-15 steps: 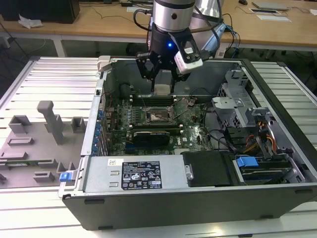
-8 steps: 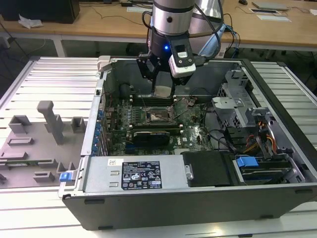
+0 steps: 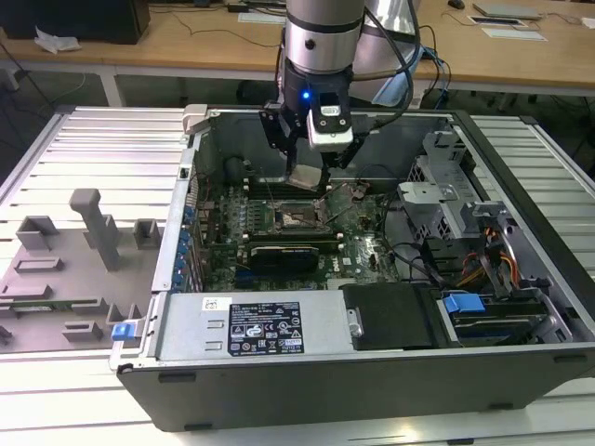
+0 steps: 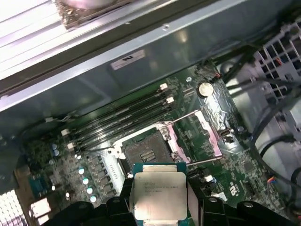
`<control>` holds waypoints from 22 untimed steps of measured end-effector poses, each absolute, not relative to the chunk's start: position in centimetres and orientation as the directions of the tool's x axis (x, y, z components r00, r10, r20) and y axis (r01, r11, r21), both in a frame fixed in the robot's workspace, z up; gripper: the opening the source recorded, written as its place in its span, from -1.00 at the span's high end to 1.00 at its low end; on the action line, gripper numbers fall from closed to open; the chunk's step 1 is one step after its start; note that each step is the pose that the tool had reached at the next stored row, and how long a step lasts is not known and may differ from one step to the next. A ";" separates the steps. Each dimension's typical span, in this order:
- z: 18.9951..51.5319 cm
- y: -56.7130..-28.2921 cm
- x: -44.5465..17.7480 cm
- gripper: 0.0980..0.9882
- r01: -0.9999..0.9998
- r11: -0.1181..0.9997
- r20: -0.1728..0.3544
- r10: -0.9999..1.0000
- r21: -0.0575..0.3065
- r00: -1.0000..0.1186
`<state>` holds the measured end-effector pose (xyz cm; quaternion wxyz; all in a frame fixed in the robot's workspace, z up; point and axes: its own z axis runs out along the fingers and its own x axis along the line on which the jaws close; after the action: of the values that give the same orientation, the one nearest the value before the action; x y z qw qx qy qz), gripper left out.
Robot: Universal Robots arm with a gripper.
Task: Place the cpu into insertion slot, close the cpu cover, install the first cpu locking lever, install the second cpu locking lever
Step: 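Place the cpu into insertion slot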
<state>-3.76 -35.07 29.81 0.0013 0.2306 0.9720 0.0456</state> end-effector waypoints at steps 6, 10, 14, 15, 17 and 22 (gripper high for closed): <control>29.2 -35.1 -3.8 0.00 0.565 0.820 0.019 0.566 0.089 -0.825; 28.7 -35.1 -3.8 0.00 0.643 0.761 0.018 0.644 0.089 -0.764; 28.4 -35.1 -3.8 0.00 0.710 0.698 0.019 0.712 0.089 -0.702; 28.3 -35.1 -3.8 0.00 0.728 0.680 0.019 0.730 0.089 -0.684; 28.1 -35.1 -3.8 0.00 0.764 0.639 0.019 0.766 0.089 -0.642; 27.7 -35.1 -3.8 0.00 0.847 0.524 0.019 0.849 0.089 -0.527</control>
<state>-3.76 -35.07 27.67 0.0136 0.4859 0.8728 0.0435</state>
